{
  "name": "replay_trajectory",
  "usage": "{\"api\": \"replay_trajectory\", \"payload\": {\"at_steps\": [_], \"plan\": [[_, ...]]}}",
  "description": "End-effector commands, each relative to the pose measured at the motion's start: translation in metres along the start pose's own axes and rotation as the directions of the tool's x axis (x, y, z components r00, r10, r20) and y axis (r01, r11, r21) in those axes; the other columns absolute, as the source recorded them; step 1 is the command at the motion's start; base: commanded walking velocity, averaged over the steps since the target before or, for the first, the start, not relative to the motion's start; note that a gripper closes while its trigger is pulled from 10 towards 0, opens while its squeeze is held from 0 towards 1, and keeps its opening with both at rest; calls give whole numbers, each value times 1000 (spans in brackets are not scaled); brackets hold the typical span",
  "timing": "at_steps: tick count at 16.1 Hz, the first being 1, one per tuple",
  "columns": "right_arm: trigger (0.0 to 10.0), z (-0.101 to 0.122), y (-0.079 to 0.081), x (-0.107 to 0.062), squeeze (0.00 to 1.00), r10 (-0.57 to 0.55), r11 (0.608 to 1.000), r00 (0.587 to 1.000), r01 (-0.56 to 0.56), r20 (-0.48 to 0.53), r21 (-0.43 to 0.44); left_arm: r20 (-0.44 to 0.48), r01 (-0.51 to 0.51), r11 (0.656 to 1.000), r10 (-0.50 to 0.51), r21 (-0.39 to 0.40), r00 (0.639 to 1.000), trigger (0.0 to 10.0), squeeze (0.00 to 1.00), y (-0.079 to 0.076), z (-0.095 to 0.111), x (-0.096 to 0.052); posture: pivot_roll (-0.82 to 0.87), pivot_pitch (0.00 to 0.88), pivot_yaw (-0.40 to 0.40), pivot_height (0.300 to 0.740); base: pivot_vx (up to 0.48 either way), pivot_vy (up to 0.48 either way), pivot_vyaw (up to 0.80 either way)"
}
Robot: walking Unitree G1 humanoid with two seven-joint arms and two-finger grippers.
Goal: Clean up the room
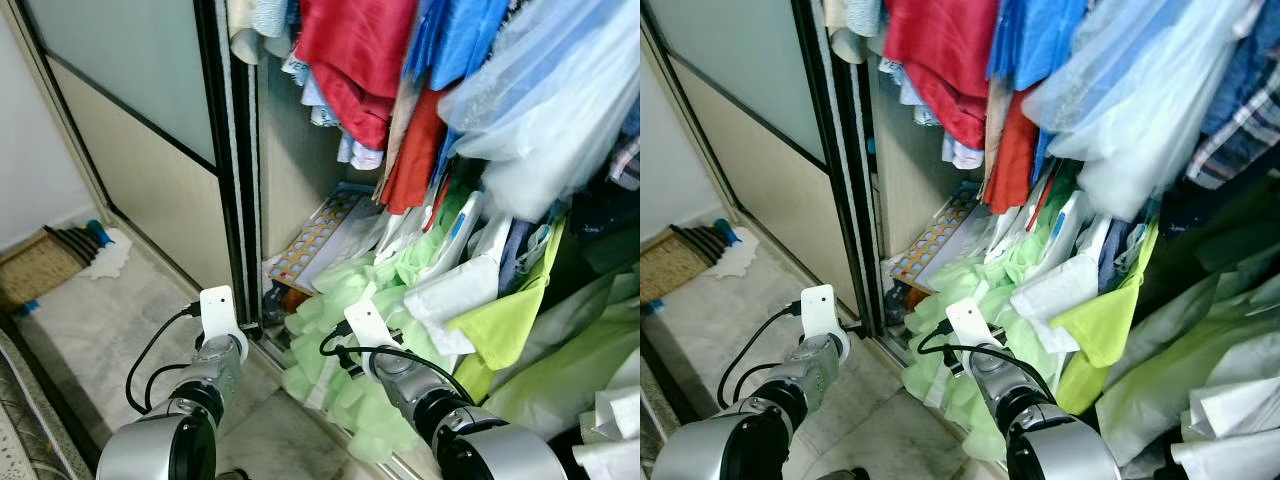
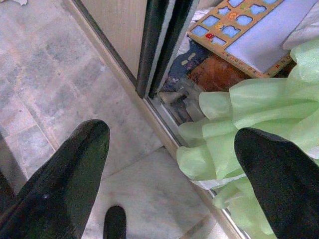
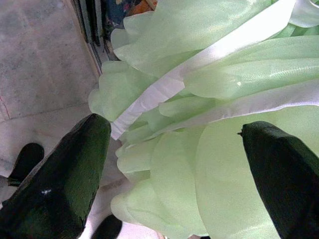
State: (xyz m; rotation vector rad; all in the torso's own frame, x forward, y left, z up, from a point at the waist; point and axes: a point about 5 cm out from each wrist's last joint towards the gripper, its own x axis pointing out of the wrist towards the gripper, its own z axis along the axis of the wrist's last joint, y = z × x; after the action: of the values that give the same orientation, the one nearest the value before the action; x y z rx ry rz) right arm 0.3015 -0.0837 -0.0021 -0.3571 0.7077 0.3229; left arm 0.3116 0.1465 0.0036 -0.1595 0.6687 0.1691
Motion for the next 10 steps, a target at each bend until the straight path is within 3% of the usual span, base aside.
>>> {"api": "replay_trajectory", "payload": {"at_steps": [1,3,5,7,10], "plan": [[10000,5,0,0,0,-18,999,1000,18,8,27,14,-4,1000,4,-1,1000,10000,0,-1,1,0,-113,0,-100,740,0,0,0],[10000,10,12,0,0,1,999,999,1,44,-37,15,-5,1000,5,8,1000,10000,0,1,-2,0,-112,0,-76,740,0,0,0],[10000,8,8,0,0,10,992,999,-5,44,-124,-5,18,1000,-18,16,1000,10000,0,1,-6,-1,-133,0,-58,740,0,0,800],[10000,12,3,0,0,-8,997,999,12,49,-72,-3,10,999,-10,41,1000,10000,0,4,-6,-1,-141,0,-43,740,0,0,800],[10000,14,10,0,0,-10,1000,998,11,59,-19,42,-5,1000,6,-9,999,10000,0,12,4,1,-133,0,-17,740,0,0,800]]}}
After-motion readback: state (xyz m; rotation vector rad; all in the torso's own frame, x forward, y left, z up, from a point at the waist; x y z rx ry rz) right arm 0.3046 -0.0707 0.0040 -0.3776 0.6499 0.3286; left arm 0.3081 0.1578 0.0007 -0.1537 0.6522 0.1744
